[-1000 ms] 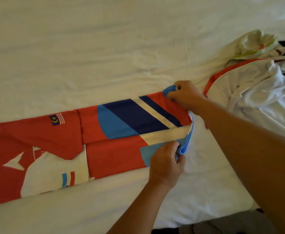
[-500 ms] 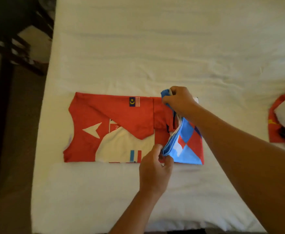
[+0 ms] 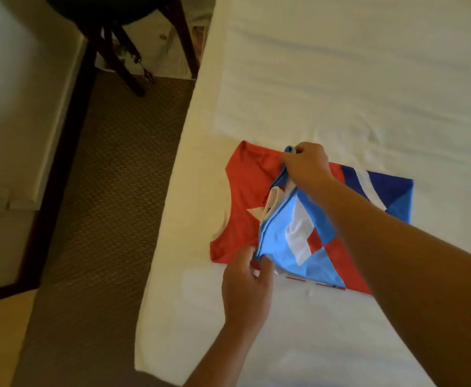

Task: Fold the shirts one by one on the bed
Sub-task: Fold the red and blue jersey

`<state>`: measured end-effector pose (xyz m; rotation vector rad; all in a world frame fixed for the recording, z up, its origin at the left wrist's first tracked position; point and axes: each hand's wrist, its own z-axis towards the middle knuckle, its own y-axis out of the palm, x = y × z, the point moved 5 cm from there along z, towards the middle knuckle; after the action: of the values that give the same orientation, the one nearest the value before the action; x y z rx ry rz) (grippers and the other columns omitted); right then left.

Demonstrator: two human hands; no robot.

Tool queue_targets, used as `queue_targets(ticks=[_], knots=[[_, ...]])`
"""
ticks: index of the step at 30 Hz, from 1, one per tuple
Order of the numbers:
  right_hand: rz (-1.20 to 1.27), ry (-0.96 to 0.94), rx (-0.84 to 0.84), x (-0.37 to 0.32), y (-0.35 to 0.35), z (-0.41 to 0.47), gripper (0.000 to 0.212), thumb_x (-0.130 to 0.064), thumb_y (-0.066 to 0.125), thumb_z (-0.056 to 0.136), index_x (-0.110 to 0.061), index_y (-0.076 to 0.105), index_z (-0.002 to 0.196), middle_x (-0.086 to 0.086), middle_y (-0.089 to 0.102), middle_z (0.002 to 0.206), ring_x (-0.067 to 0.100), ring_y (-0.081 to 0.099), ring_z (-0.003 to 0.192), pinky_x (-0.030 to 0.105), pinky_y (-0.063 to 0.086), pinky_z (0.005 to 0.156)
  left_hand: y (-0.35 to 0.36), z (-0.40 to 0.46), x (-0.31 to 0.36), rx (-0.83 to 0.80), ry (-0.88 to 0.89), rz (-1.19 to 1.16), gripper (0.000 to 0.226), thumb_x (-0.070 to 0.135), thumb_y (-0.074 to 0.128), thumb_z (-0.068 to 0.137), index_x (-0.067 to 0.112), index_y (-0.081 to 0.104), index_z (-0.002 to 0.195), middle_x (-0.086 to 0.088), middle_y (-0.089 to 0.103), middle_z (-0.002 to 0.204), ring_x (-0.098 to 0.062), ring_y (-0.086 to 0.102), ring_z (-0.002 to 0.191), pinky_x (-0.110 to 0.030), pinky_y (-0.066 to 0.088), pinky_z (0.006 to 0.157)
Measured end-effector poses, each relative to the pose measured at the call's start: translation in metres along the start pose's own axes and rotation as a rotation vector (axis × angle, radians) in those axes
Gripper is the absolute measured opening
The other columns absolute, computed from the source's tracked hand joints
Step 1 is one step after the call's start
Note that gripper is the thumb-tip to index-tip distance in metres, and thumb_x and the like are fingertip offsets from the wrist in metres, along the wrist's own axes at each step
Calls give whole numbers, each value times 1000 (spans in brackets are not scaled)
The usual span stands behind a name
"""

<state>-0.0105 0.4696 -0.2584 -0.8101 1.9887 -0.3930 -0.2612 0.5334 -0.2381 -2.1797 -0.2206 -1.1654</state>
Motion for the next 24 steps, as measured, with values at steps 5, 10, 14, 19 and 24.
queue_targets(ticks=[5,10,14,19,24], knots=[[13,30,28,-22,33,1,29,-18,65,83,-16,46,61,3,48,58,24,53,60,40,49,56,-30,17,-15,44,-43,115,18,24,64,89,31,55,75,15,54,64,-6,51,61,-30,43,58],[-34,16,13,-39,53,-1,23,-17,62,85,-14,49,65,6,53,62,32,62,63,44,56,60,-51,26,-23,107,-128,175,13,27,64,88,25,72,98,9,69,79,-14,64,76,-35,53,70],[-69,-46,-56,-48,63,-8,21,-23,58,88,-9,56,72,9,54,67,23,52,62,32,43,57,-60,30,-29,100,-175,274,3,27,64,87,26,64,85,6,65,71,-23,63,73,-38,50,63],[163,-77,-58,-30,47,-18,34,-32,59,88,2,62,84,21,66,81,19,53,65,34,45,61,-69,40,-14,226,52,552,19,34,55,78,18,61,88,-1,59,83,-32,57,78,-37,41,64],[-179,-418,307,26,-13,-41,22,-24,53,93,-10,70,96,5,66,99,27,59,94,37,48,80,-14,74,36,177,535,599,37,31,59,79,10,65,108,-9,67,109,-34,64,96,-43,48,77]])
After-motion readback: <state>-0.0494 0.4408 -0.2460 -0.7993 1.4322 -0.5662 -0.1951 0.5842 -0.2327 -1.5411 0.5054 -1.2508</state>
